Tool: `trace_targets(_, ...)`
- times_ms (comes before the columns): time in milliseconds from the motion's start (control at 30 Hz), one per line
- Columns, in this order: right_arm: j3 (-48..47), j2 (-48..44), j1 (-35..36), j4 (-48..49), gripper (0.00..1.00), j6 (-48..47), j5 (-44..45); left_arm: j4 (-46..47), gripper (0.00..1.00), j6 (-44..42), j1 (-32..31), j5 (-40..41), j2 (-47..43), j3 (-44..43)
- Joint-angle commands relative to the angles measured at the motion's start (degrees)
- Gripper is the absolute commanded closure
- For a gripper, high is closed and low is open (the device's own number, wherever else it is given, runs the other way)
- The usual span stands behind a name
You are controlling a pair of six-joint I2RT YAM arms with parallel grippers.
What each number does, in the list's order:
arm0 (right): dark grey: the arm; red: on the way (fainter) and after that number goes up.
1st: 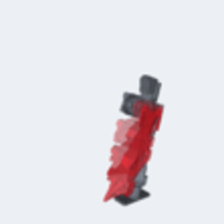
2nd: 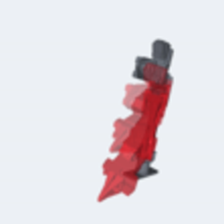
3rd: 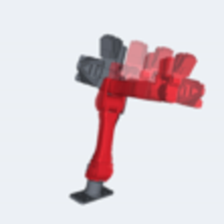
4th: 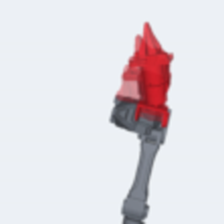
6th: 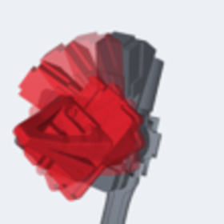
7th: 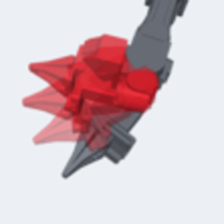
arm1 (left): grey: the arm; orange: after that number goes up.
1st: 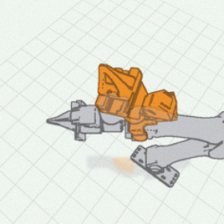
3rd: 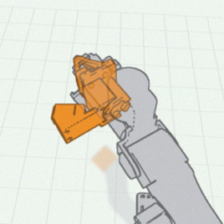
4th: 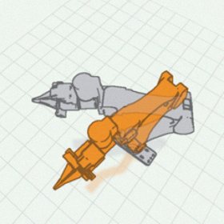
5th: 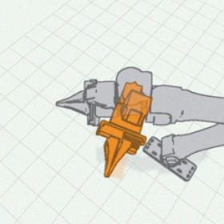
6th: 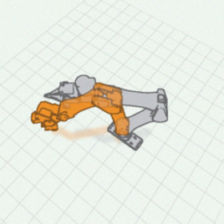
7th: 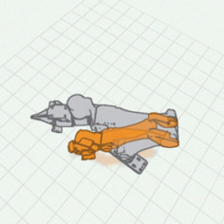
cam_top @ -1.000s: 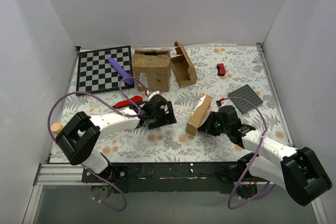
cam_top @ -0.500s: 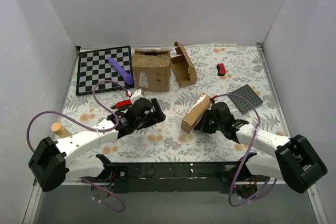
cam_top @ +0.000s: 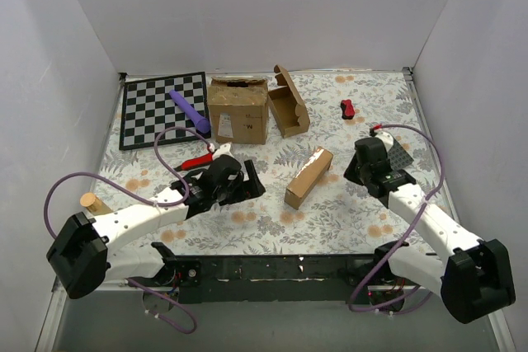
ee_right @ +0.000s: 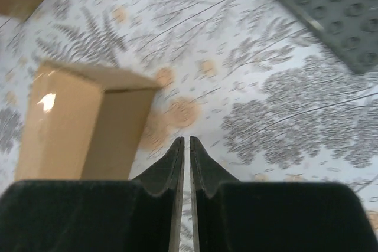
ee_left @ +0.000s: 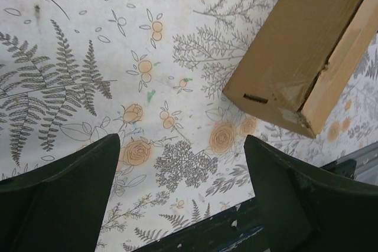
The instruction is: Unpack the express box
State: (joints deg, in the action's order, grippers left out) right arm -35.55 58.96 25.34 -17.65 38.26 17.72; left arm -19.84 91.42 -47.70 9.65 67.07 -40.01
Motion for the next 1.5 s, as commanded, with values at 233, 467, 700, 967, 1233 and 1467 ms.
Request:
trace_targets(233,-7.3,9.7,-9.3,13.0,0.76,-2.9,2.0,7.1,0.17,-7.5,-0.7,-17.7,-2.7,6.2)
trace_targets(467,-14.0,21.9,-11.4,17.1,0.82,-5.9,-8.3,11.6,0.27,-12.5,-1.6,-24.2,2.6,5.4)
trace_targets(700,-17.6,30.4,-11.4,19.8,0.87,-8.2,-18.9,15.1,0.35,-12.1,-1.6,-27.0,8.2,5.4)
trace_targets(967,-19.6,36.1,-11.3,18.7,0.88,-9.1,-26.0,17.5,0.36,-11.7,-1.6,-27.8,12.8,3.5)
trace_targets(1233,-18.9,29.0,-11.2,12.5,0.80,-7.3,-11.7,15.0,0.33,-8.3,-1.6,-19.1,12.5,3.1)
trace_targets(1467,-20.1,18.9,-11.7,3.3,0.76,-5.4,-3.0,13.1,0.27,-6.4,-1.3,-13.4,9.9,3.0)
